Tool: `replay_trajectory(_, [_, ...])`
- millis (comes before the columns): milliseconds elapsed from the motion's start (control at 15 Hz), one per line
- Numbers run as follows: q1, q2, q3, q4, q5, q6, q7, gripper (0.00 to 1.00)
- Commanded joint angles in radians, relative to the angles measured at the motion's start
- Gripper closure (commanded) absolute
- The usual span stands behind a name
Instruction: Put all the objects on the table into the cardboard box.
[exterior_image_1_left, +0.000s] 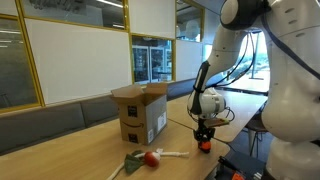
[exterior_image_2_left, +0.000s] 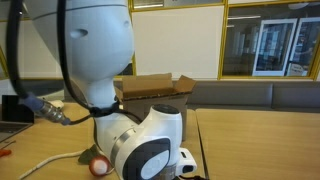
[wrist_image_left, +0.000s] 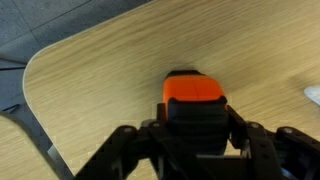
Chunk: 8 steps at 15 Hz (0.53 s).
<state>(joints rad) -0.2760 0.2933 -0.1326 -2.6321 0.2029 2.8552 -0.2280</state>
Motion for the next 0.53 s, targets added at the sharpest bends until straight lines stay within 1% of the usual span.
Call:
replay_trajectory(0, [0.023, -0.034, -0.038, -0.004, -0.051, 0.03, 0.09, 0.68])
replay_trajectory(267, [0.102, -0.15, -0.134, -0.044, -0.158, 0.068, 0.243, 0.68])
replay_trajectory(467, [0.195, -0.255, -0.235, -0.059, -0.314, 0.079, 0.404, 0.68])
